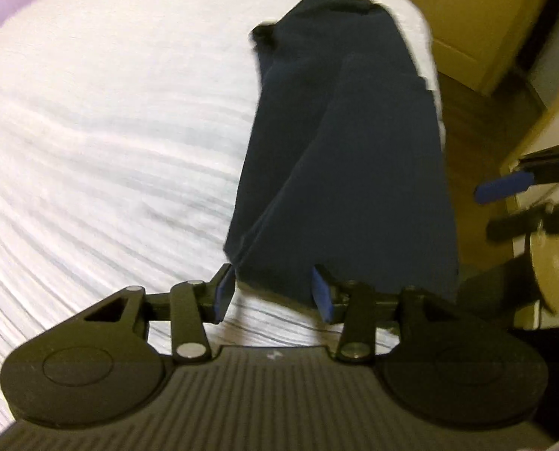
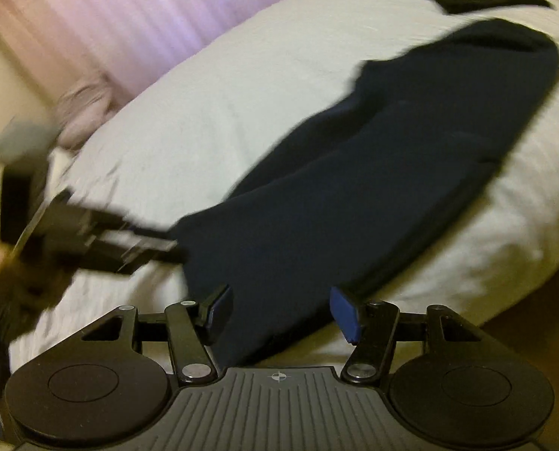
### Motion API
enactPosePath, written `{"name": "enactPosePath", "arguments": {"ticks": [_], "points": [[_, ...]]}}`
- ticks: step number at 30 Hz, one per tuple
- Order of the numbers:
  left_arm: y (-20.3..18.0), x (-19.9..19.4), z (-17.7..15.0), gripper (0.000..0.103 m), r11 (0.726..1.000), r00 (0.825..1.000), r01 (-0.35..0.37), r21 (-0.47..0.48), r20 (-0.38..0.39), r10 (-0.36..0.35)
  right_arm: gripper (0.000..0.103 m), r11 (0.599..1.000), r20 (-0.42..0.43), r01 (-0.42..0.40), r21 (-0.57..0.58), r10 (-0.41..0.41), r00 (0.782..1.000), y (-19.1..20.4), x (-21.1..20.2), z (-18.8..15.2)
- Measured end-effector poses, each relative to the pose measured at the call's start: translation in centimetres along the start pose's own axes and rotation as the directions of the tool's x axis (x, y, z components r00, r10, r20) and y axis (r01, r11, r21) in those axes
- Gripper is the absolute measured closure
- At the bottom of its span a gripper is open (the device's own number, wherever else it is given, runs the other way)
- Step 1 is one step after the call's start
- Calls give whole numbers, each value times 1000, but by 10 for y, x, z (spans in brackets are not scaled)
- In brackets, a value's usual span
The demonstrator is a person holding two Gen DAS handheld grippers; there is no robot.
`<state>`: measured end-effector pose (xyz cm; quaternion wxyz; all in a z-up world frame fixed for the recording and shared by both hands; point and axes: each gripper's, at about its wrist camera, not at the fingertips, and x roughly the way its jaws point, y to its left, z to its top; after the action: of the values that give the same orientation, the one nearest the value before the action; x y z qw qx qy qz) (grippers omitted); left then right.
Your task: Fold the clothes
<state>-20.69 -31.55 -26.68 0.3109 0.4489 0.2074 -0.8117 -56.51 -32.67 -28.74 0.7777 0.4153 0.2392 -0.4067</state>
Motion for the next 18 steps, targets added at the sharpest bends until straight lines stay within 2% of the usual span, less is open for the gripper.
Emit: {"name": "enactPosePath", "arguments": {"ticks": [4,6,8,9,11,12,14,15,16,17,18], "points": [[1,-4,10,59,988,999,37,148,14,-40,42,991,-42,-5,-137,0,999,33,10,-17],[8,0,14,53,970,994,101,220,7,-105,42,971,-66,3,-238,-19,998,49,17,-27],[19,9,23,44,954,983,179,242,-4,-183,42,953,-80,-5,-303,-20,997,59,21,-36],[25,16,28,42,945,974,223,238,-17,-226,41,943,-85,-5,-333,-24,996,64,23,-40],[39,33,44,42,925,947,322,202,-59,-317,35,927,-80,3,-375,-36,996,69,28,-47],[45,45,50,42,910,926,378,170,-83,-369,32,919,-77,8,-394,-42,996,72,31,-50],[55,65,58,43,864,864,496,89,-148,-481,28,908,-65,21,-419,-53,996,74,36,-55],[57,71,59,44,853,848,516,73,-181,-498,28,905,-62,27,-425,-59,996,74,37,-57],[59,75,57,44,851,841,521,69,-215,-497,28,903,-61,33,-428,-65,996,73,37,-59],[60,79,56,49,848,832,525,65,-249,-496,28,904,-59,39,-425,-71,996,73,37,-59],[61,84,55,62,846,822,529,61,-283,-494,28,907,-58,46,-419,-77,995,73,37,-58]]}}
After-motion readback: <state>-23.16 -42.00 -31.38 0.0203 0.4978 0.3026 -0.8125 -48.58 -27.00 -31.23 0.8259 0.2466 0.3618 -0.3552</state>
